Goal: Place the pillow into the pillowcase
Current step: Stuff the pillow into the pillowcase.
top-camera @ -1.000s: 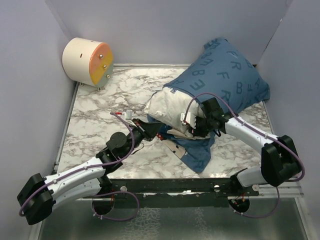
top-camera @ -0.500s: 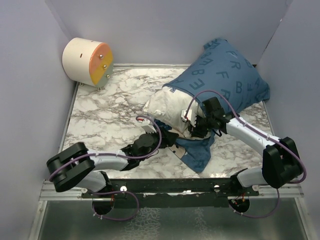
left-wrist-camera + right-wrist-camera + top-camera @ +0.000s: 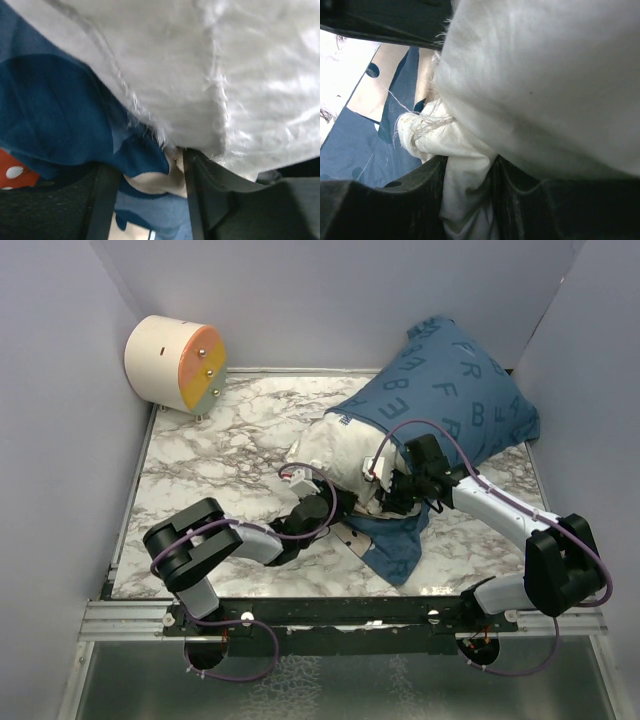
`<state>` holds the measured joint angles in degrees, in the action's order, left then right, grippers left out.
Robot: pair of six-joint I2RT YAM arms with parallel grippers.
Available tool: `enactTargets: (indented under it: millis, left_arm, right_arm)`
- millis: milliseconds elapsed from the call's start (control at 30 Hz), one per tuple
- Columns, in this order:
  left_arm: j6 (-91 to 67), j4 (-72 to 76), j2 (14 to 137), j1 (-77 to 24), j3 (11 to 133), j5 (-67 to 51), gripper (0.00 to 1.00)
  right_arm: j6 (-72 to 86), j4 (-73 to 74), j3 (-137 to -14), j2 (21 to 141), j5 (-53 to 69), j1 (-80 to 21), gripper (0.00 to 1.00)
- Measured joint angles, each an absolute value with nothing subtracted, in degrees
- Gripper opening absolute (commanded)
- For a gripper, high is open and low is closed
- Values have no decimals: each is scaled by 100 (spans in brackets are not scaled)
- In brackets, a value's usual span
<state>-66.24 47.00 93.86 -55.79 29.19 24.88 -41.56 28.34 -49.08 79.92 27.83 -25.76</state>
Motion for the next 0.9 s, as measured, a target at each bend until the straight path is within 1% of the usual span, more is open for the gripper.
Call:
enactTargets:
  millis: [33,67,133,167,200,300,333,433,533,633,900]
  left_arm:
    - [-6646,4705,9474,-5551,2991,2493,49]
    - [-6678,4718,9561,-5529,3048,2493,43]
    - [-6753,4825,9791,-5472,3127,2486,16]
    - [-6814,4895,9891,-5448,3140,2471,6]
    - [-6862,5011,10003,-5426,3140,2434,1]
    - [-6932,5408,10213,-5367,3127,2257,0]
    - [-6956,5516,10228,-5345,3094,2196,0]
    - [-6989,5658,10171,-5323,2941,2086,0]
    - [-6976,5662,9837,-5323,2685,2008,0]
    - [-6912,5601,9408,-5321,2508,1946,0]
    - [-6593,5253,8576,-5264,2342,1710,0]
  right_arm:
    - [-4154,2825,-4906,7992,2783,-2576,32]
    - [-4152,2821,-4901,7992,2783,-2576,32]
    - [-4136,2805,-4890,7992,2777,-2576,31]
    - [-4123,2797,-4888,7992,2775,-2576,31]
    - [-4115,2786,-4884,7992,2773,-2576,31]
    - [-4051,2740,-4871,7992,2700,-2576,29]
    - [-4010,2707,-4866,7992,2617,-2576,27]
    - [-3782,2512,-4829,7992,2228,-2593,16]
    - [-3597,2255,-4816,8055,1730,-2602,11]
    - [-3481,2084,-4875,8250,1396,-2604,9]
    - [-3529,1680,-4851,8560,843,-2644,7]
